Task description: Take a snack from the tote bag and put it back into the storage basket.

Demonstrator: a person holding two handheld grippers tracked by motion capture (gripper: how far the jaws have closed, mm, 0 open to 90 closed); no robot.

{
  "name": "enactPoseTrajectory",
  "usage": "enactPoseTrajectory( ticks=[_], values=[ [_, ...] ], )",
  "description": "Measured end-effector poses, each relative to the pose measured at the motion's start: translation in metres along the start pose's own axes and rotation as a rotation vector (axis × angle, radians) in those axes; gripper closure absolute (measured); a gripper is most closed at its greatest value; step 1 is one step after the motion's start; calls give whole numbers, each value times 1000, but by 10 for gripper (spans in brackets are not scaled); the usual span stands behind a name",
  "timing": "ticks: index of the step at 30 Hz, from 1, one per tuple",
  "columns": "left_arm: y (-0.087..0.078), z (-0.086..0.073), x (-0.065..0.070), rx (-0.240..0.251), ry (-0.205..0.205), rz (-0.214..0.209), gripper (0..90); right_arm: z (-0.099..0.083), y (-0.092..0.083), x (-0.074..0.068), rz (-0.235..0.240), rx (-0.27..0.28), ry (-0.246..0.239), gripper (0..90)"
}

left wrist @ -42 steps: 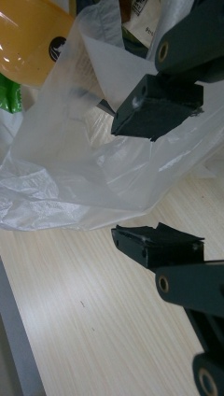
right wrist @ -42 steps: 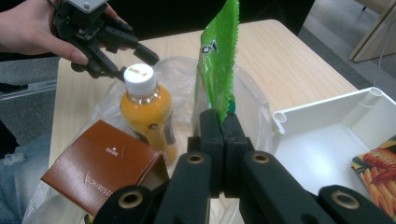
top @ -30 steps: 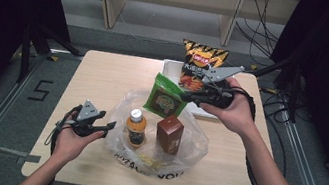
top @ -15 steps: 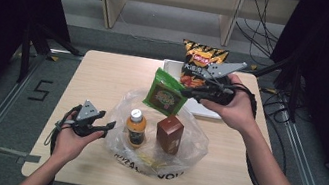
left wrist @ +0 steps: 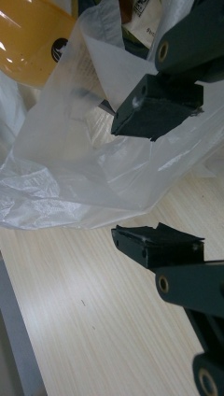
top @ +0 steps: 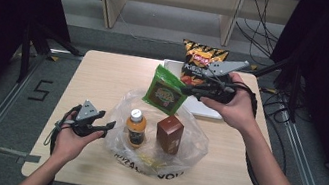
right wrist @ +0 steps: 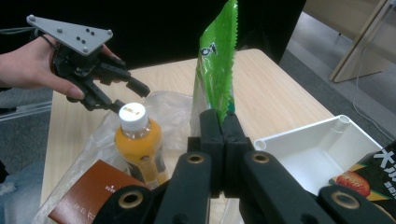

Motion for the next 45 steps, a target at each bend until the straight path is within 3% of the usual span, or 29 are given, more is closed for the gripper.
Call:
enactPoseTrajectory(
  ticks=[11, 15, 24, 32, 33, 38, 39, 40, 45],
  values=[
    [0, 0, 0, 2, 2, 2, 430, 1, -3, 3, -19, 33, 3, 900],
    [0, 0, 0, 2, 2, 0, 430, 2, -5, 1, -19, 43, 31, 900],
    [-1, 1, 0, 4, 8, 4, 430, 5, -8, 6, -47, 82, 21, 900],
    [1, 0, 1, 5, -1, -4, 430, 6, -11, 8, -52, 110, 74, 900],
    [1, 0, 1, 5, -1, -6, 430, 6, -12, 11, -52, 111, 49, 900],
    [1, 0, 1, 2, 4, -7, 430, 7, -15, 13, -71, 137, 70, 900],
    [1, 0, 1, 2, 10, -7, 430, 6, -16, 13, -57, 125, 86, 900],
    [1, 0, 1, 2, 9, -7, 430, 7, -16, 15, -75, 138, 69, 900],
    [2, 0, 1, 2, 4, -5, 431, 6, -19, 15, -62, 136, 109, 900]
  ],
)
Point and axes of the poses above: each handheld gripper's, and its own axes: y roughly forward along the jaws, z roughly out of its top, x roughly to its right, the point moved 4 cm from there along y, roughly forward along the jaws, and after that the axes turned 9 degrees about -x, right-handed, at the moved point
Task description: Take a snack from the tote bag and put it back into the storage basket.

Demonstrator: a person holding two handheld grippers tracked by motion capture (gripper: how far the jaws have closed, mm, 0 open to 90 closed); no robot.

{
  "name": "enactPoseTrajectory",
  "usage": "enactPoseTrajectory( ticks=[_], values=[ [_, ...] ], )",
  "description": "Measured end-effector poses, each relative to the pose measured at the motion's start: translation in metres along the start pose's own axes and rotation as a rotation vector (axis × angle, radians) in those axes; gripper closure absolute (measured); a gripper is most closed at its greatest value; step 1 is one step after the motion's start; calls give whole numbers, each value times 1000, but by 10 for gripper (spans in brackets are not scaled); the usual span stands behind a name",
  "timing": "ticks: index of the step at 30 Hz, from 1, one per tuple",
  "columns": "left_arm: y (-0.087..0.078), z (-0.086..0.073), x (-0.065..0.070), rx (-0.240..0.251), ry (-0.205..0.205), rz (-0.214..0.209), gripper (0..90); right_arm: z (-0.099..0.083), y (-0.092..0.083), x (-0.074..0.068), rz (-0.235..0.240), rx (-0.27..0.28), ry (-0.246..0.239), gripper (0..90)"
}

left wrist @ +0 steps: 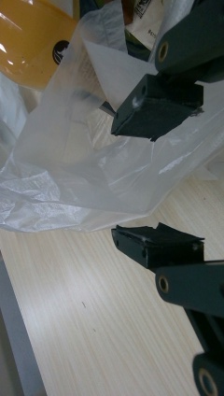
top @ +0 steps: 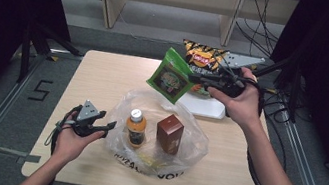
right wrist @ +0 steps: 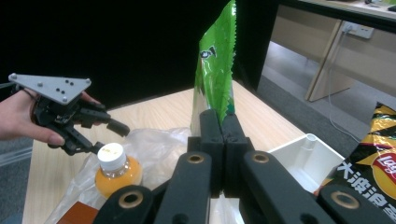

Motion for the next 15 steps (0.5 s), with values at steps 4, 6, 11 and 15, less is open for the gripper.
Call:
enactPoseTrajectory(
  ticks=[4, 6, 11, 15],
  values=[
    [0, 0, 1, -3, 1, 2, 431, 1, -4, 2, -7, 8, 9, 900],
    [0, 0, 1, 0, 0, 0, 431, 2, -5, 6, -22, 28, -9, 900],
    [1, 0, 2, -1, 4, -2, 431, 3, -8, 9, -36, 35, -2, 900],
    [1, 1, 2, -1, 3, -4, 431, 4, -12, 9, -28, 41, 19, 900]
  ],
)
Point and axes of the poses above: each handheld gripper's, and its own axes: y roughly forward along the jaws, z roughly out of its top, x roughly to its right, the point moved 4 cm from there along y, roughly forward along the jaws, and after that the axes turned 9 degrees about -x, right-handed, at the moved point
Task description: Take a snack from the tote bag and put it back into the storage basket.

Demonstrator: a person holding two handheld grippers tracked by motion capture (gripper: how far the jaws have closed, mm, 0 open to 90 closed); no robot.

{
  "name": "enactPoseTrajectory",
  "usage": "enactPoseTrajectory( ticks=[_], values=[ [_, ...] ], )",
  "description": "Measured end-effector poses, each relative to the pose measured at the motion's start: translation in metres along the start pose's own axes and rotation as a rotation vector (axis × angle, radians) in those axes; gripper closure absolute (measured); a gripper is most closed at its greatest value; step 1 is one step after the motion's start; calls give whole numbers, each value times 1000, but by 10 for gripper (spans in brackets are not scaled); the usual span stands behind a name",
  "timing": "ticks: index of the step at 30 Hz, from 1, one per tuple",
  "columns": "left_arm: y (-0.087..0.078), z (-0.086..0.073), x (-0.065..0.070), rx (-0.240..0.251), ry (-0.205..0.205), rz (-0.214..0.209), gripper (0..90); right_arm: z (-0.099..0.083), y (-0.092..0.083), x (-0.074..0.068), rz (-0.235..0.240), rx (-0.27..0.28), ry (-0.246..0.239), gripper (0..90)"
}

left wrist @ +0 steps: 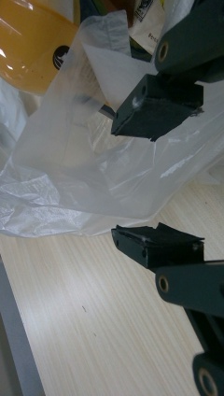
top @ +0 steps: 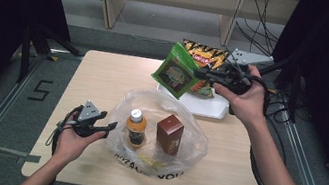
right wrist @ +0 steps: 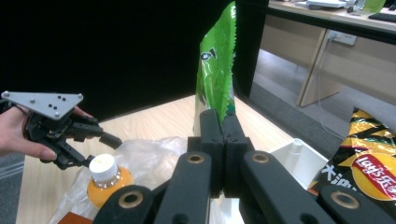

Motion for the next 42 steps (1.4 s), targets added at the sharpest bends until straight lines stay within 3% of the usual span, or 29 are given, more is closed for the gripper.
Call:
enactPoseTrajectory(
  ticks=[10, 17, 19, 24, 26, 37, 42],
  values=[
    [0, 0, 0, 4, -3, -9, 431, -2, -3, 6, -26, 14, -9, 900],
    [-1, 0, -1, 3, -11, -3, 431, -10, -1, 13, -43, -4, 11, 900],
    [0, 0, -1, 2, -5, -6, 431, -11, -1, 13, -35, -4, 36, 900],
    [0, 0, 0, 4, -6, -8, 431, -13, -3, 20, -57, 1, 33, 900],
    [0, 0, -1, 4, -6, -4, 431, -14, -3, 22, -89, 8, 25, 900],
    [-1, 0, -2, 6, -12, -7, 431, -21, -6, 27, -85, -34, 63, 900],
    [-1, 0, -2, 7, -10, -7, 431, -22, -6, 32, -109, -22, 40, 900]
  ],
)
Point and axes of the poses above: each handheld gripper's, and its own axes: y roughly forward along the jaws, z roughly out of its top, x roughly to its right, the point moved 4 cm from there along y, roughly forward along the jaws, and after that the axes turned 9 degrees about -x, right-handed, at the moved point
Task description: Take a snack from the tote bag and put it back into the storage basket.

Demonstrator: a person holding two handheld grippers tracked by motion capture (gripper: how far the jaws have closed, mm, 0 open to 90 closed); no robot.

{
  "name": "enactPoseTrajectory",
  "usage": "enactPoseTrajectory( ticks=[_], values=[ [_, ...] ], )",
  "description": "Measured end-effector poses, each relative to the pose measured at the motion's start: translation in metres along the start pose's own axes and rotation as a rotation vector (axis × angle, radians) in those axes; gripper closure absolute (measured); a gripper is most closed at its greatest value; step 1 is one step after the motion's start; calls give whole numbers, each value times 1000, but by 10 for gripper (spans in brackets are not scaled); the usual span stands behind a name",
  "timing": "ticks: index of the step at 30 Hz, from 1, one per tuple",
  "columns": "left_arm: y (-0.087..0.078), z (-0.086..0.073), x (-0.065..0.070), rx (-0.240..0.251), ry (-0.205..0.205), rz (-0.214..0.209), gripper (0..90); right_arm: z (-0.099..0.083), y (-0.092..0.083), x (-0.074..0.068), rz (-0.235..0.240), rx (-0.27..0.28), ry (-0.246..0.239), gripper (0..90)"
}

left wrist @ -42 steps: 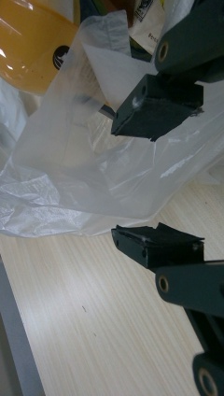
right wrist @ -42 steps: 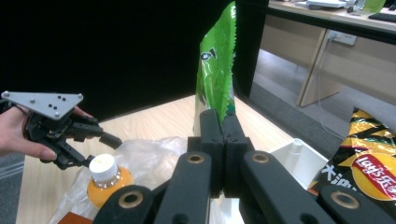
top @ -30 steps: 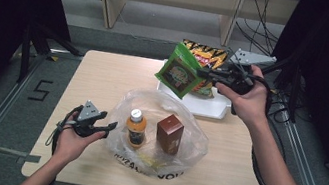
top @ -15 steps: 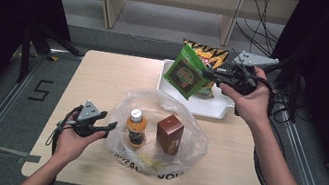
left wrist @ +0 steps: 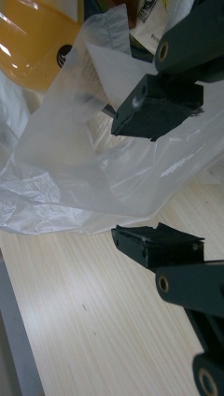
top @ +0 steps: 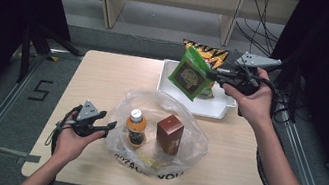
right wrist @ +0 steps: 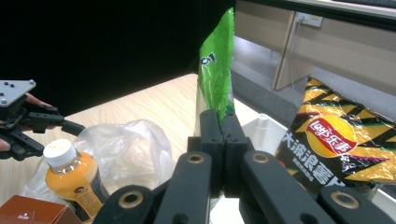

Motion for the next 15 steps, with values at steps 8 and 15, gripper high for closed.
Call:
enactPoseTrajectory(
  ticks=[8, 15],
  values=[
    [0, 0, 0, 1, -1, 0, 431, -4, -2, 2, -12, -1, 29, 900],
    [-1, 0, -1, 2, -3, 1, 444, -6, -3, 8, -18, -12, 14, 900]
  ],
)
Point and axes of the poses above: each handheld gripper's, and its own axes: y roughly forward along the jaws, z roughly out of its top, x roughly to its right, the point moved 4 cm from there along y, roughly forward along the jaws, and after that the axes turned 9 degrees about -x, right-handed, at the moved point
